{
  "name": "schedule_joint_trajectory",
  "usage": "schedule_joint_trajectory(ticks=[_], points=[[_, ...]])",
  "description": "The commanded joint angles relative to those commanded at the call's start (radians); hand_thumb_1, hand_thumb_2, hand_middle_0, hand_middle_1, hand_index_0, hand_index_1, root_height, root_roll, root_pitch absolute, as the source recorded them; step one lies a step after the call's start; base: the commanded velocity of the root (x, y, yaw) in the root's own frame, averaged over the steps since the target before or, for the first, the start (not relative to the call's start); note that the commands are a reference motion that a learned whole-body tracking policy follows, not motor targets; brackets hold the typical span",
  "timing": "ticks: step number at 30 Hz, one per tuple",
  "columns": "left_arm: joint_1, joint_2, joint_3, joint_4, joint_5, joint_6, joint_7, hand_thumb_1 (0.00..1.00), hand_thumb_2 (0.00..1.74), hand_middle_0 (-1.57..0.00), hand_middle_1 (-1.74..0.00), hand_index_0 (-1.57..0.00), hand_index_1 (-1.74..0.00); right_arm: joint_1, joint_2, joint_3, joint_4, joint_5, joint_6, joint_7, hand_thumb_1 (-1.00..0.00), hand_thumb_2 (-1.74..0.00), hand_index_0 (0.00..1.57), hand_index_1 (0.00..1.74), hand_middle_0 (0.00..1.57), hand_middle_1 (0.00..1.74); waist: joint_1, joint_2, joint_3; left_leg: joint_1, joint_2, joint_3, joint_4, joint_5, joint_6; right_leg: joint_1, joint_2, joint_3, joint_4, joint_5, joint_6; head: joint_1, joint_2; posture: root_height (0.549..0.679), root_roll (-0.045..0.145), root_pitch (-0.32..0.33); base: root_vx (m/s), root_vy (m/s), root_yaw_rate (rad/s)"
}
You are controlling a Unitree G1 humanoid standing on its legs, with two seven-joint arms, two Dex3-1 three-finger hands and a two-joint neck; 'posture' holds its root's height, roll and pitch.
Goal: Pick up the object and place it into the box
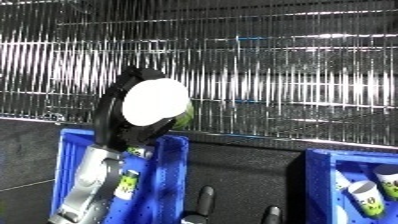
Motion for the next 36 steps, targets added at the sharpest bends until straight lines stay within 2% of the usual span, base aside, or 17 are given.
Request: schedule_joint_trajectory(ticks=[9, 14, 18, 23, 26, 31, 36], points=[[0.210, 0.052, 0.101, -0.256, 0.016, -0.053, 0.016, 1.00, 1.74, -1.57, -1.74, -1.57, -1.74, 0.058, -0.014, -0.068, 0.044, 0.017, -0.030, 0.005, 0.00, 0.00, 0.00, 0.00, 0.00, 0.00, 0.065, 0.049, 0.000, 0.029, -0.034, -0.022, 0.005, -0.008, 0.0045, 0.043, -0.0249, -0.029, 0.005, -0.018, -0.0092, 0.019, -0.009, 0.639, 0.033, 0.111, -0.013, -0.020, 0.167], [0.310, 0.060, 0.170, -0.308, 0.029, -0.127, 0.062, 1.00, 1.74, -1.57, -1.74, -1.57, -1.74, 0.094, -0.021, -0.102, 0.060, 0.030, -0.045, 0.021, 0.00, 0.00, 0.00, 0.00, 0.00, 0.00, 0.096, 0.062, 0.000, 0.050, -0.049, -0.036, -0.004, -0.004, 0.0043, 0.073, -0.0333, -0.047, 0.007, -0.034, -0.0150, -0.033, -0.012, 0.640, 0.038, 0.096, -0.004, -0.018, 0.134], [0.366, 0.055, 0.233, -0.283, -0.005, -0.197, 0.123, 1.00, 1.74, -1.57, -1.74, -1.57, -1.74, 0.114, -0.020, -0.123, 0.082, 0.036, -0.059, 0.035, 0.00, 0.00, 0.00, 0.00, 0.00, 0.00, 0.115, 0.064, 0.000, 0.065, -0.055, -0.043, -0.016, 0.002, 0.0030, 0.095, -0.0393, -0.061, 0.003, -0.043, -0.0196, -0.104, -0.020, 0.641, 0.042, 0.086, 0.004, -0.010, 0.114], [0.408, 0.045, 0.328, -0.171, 0.013, -0.318, 0.273, 1.00, 1.74, -1.57, -1.74, -1.57, -1.74, 0.135, -0.014, -0.139, 0.100, 0.039, -0.067, 0.051, 0.00, 0.00, 0.00, 0.00, 0.00, 0.00, 0.133, 0.054, 0.000, 0.076, -0.054, -0.054, -0.034, 0.014, -0.0006, 0.115, -0.0423, -0.075, -0.003, -0.051, -0.0242, -0.193, -0.031, 0.642, 0.042, 0.080, 0.006, -0.017, 0.084], [0.424, 0.036, 0.362, -0.077, 0.024, -0.337, 0.326, 1.00, 1.74, -1.57, -1.74, -1.57, -1.74, 0.139, -0.010, -0.133, 0.108, 0.043, -0.067, 0.053, 0.00, 0.00, 0.00, 0.00, 0.00, 0.00, 0.137, 0.047, 0.000, 0.078, -0.053, -0.058, -0.040, 0.019, -0.0017, 0.120, -0.0395, -0.077, -0.004, -0.055, -0.0265, -0.230, -0.041, 0.642, 0.041, 0.079, -0.002, 0.000, 0.048], [0.429, 0.040, 0.378, 0.096, -0.001, -0.268, 0.339, 1.00, 1.74, -1.57, -1.74, -1.57, -1.74, 0.133, -0.005, -0.108, 0.125, 0.046, -0.057, 0.054, 0.00, 0.00, 0.00, 0.00, 0.00, 0.00, 0.138, 0.030, 0.000, 0.078, -0.046, -0.058, -0.050, 0.026, -0.0034, 0.124, -0.0298, -0.077, -0.001, -0.066, -0.0328, -0.313, -0.073, 0.641, 0.038, 0.079, -0.010, 0.016, 0.047], [0.412, 0.050, 0.402, 0.282, -0.059, -0.150, 0.286, 1.00, 1.74, -1.57, -1.74, -1.57, -1.74, 0.138, -0.001, -0.092, 0.144, 0.037, -0.056, 0.082, 0.00, 0.00, 0.00, 0.00, 0.00, 0.00, 0.128, -0.002, 0.000, 0.081, -0.028, -0.058, -0.066, 0.039, -0.0064, 0.130, -0.0221, -0.075, -0.001, -0.074, -0.0361, -0.378, -0.092, 0.640, 0.033, 0.080, 0.000, 0.013, 0.035]])
